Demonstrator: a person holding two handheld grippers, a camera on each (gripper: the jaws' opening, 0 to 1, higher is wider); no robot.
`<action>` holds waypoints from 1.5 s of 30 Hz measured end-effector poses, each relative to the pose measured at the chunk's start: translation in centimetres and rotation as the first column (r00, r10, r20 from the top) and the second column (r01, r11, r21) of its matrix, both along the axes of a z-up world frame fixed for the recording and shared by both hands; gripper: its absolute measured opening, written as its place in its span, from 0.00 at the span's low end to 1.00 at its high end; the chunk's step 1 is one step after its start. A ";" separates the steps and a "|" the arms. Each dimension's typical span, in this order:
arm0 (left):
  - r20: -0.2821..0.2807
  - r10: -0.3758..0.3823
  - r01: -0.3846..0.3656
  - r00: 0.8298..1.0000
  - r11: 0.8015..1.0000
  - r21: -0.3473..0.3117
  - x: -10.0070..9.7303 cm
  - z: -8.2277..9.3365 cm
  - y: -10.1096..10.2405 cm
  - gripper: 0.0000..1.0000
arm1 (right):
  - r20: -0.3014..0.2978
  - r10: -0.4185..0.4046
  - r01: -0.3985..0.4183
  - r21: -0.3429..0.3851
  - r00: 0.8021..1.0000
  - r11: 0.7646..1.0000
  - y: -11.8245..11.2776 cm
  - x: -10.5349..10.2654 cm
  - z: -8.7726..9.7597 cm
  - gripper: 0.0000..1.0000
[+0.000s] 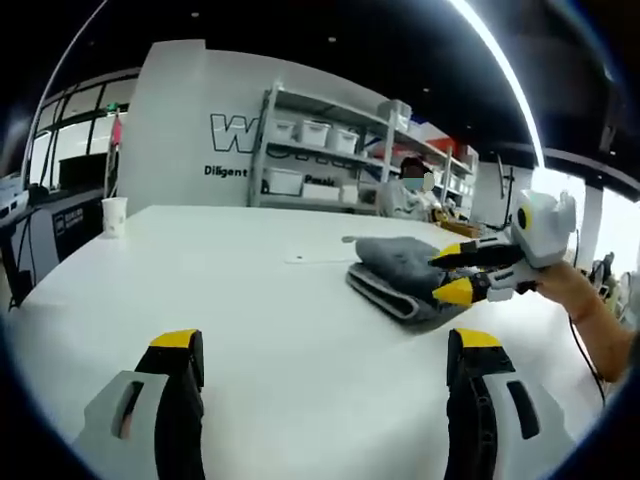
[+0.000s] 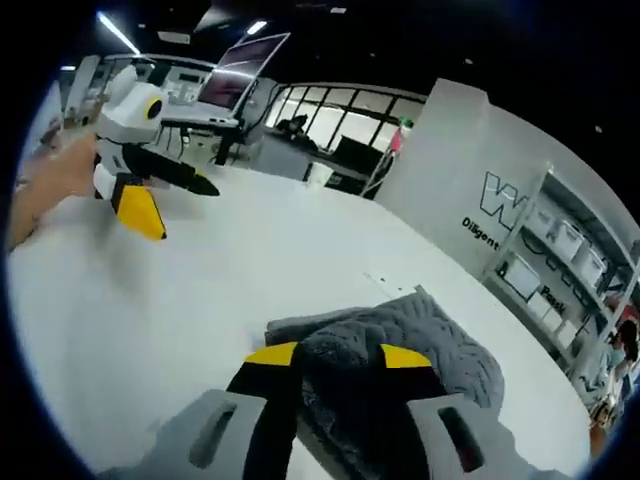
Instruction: Open the folded towel by lifting each exposed corner and separating the folded layers until the towel lies flat within the target outline without major curled edges
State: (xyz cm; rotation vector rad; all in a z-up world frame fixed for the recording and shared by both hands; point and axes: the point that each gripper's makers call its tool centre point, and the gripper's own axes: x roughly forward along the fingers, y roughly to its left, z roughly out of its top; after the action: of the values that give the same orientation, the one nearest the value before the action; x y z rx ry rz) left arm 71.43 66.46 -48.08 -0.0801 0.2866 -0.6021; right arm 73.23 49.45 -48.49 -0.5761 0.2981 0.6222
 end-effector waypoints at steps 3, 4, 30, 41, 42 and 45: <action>0.000 0.001 -0.001 1.000 1.000 0.003 0.0 0.0 0.0 0.99 | 0.006 0.027 -0.027 -0.040 1.000 0.999 0.3 -0.2 -0.5 0.01; 0.000 0.001 -0.001 1.000 1.000 0.005 0.1 0.0 0.0 0.99 | 0.008 0.033 -0.033 -0.047 0.999 0.998 0.3 -0.1 -0.6 0.01; -0.005 -0.009 0.009 1.000 1.000 0.016 0.1 -0.2 -0.1 0.98 | 0.178 -0.188 0.129 0.298 0.966 0.946 -4.6 0.7 9.4 0.00; -0.008 -0.011 0.012 1.000 0.999 0.040 0.1 -0.5 -0.2 0.97 | 0.229 -0.407 0.266 0.468 0.884 0.843 -13.2 0.6 12.8 0.00; -0.009 -0.011 0.011 1.000 0.999 0.042 0.1 -0.5 -0.2 0.97 | 0.232 -0.418 0.275 0.471 0.878 0.838 -13.8 0.5 12.8 0.00; -0.009 -0.008 0.008 1.000 0.999 0.047 0.0 -0.6 -0.2 0.98 | 0.239 -0.461 0.303 0.492 0.854 0.816 -15.7 0.0 12.8 0.00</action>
State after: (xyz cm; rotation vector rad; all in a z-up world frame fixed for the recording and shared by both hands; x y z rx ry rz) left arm 71.42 66.28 -48.70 -0.0369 0.3099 -0.6028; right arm 73.25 33.78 -35.69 -0.1657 -0.0694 0.1625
